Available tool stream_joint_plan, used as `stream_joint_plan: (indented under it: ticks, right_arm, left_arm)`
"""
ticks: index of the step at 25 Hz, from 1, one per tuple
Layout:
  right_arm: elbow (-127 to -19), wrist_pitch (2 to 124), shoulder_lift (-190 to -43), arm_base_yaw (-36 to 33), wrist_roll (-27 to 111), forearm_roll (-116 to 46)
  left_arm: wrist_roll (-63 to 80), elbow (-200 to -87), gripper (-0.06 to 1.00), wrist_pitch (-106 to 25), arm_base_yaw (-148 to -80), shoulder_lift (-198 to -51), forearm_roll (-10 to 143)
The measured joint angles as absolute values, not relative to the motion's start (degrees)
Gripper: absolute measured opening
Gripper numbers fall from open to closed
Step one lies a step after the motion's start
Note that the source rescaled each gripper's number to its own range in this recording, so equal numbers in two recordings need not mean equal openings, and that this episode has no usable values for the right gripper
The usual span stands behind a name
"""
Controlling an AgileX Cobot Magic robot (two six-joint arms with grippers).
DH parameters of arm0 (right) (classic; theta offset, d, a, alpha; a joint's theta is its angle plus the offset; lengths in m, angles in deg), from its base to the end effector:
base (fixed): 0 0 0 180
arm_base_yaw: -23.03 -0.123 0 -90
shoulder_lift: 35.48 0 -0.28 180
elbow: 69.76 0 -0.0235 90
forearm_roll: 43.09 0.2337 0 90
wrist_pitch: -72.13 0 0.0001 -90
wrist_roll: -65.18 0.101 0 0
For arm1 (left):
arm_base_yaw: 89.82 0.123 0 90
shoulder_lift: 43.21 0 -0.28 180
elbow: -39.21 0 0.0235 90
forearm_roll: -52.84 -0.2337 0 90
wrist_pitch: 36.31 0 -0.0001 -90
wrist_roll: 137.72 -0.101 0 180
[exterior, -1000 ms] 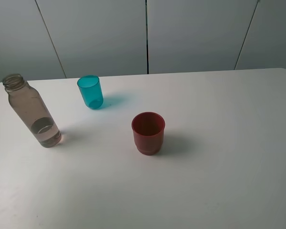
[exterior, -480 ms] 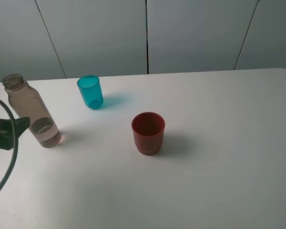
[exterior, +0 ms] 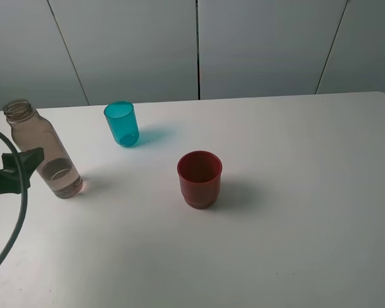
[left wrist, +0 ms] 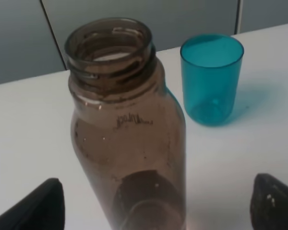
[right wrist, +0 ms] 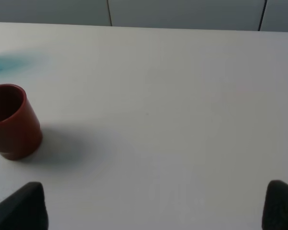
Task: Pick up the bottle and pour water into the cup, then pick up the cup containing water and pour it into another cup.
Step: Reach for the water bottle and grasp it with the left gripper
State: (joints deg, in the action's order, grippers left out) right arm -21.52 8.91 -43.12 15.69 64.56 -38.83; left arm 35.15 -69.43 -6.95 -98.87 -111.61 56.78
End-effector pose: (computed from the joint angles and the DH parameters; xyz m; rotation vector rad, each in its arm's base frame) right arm -0.0099 0.0055 0.2618 -0.1501 2.0749 0.1611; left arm 0.1589 -0.0219 0.1847 0.1915 1.9182 -0.0301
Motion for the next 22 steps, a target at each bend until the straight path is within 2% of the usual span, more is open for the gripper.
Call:
stream_joint_plan:
  ticks: [8, 22]
  right_arm:
    - [-21.5, 8.9, -43.1, 15.7, 64.6, -38.8]
    - [-21.5, 8.9, -43.1, 15.7, 64.6, -38.8]
  left_arm:
    - [33.4, -66.3, 0.96, 2.3, -98.9, -111.6, 64.1]
    - [31.4, -66.3, 0.95, 6.2, -98.9, -111.6, 64.6]
